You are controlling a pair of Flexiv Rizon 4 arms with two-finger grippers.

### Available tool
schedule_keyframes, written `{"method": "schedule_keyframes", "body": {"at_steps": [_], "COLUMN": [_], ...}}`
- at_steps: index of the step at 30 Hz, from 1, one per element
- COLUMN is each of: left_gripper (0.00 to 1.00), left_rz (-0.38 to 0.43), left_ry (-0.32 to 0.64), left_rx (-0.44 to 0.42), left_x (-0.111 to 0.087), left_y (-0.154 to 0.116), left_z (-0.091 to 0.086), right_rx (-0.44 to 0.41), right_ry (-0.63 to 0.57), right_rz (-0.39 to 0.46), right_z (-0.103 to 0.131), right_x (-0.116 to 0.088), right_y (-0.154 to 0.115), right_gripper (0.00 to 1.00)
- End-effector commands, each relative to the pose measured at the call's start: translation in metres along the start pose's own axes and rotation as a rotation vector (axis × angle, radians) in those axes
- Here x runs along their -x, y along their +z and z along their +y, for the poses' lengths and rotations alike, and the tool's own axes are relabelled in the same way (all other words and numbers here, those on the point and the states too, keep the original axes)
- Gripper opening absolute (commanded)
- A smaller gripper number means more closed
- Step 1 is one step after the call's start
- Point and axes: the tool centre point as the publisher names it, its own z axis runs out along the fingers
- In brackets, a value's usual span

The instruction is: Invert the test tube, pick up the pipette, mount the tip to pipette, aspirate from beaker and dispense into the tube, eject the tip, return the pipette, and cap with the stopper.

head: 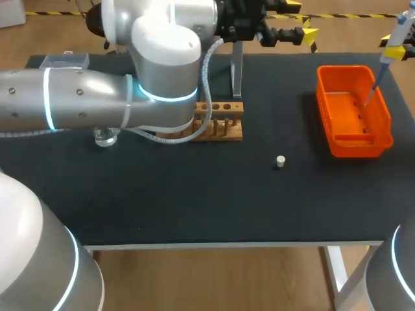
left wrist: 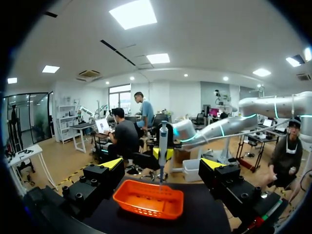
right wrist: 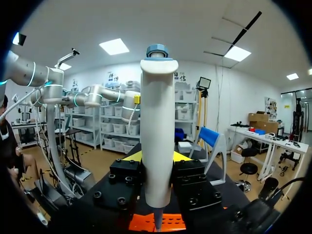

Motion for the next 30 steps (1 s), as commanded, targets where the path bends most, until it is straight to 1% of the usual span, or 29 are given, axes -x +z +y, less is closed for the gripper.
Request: {"method": "schedule_keyframes", "body": {"at_steps": [1,6,18,26,30], "left_gripper": [1.0,1.0,1.0,1.0,1.0], "left_rz": [-0.004,-0.013,0.008,0.001,-0.002], "left_ry": [0.003,0.014,0.028,0.032,0.034], "left_rx": [-0.003,0.009,0.005,0.012,0.011], "left_x": [0.003,0.006,0.011,0.013,0.013], "left_y": [0.015,0.023,0.049,0.054,0.061], "left_z": [-0.003,-0.006,-0.013,-0.015,-0.015], "right_rx": [0.007,0.016,0.012,0.007,0.007], "right_ry": [0.001,0.003,0.004,0.0,0.0], "right_rz": [0.0,0.001,0.004,0.004,0.004], "right_z": [0.0,0.0,0.0,-0.001,-0.001], "right_x": [0.002,0.002,0.002,0.001,0.001], "right_y": [-0.002,-0.003,-0.005,-0.006,-0.006], "right_gripper": [0.0,0.0,0.0,0.0,0.0]}}
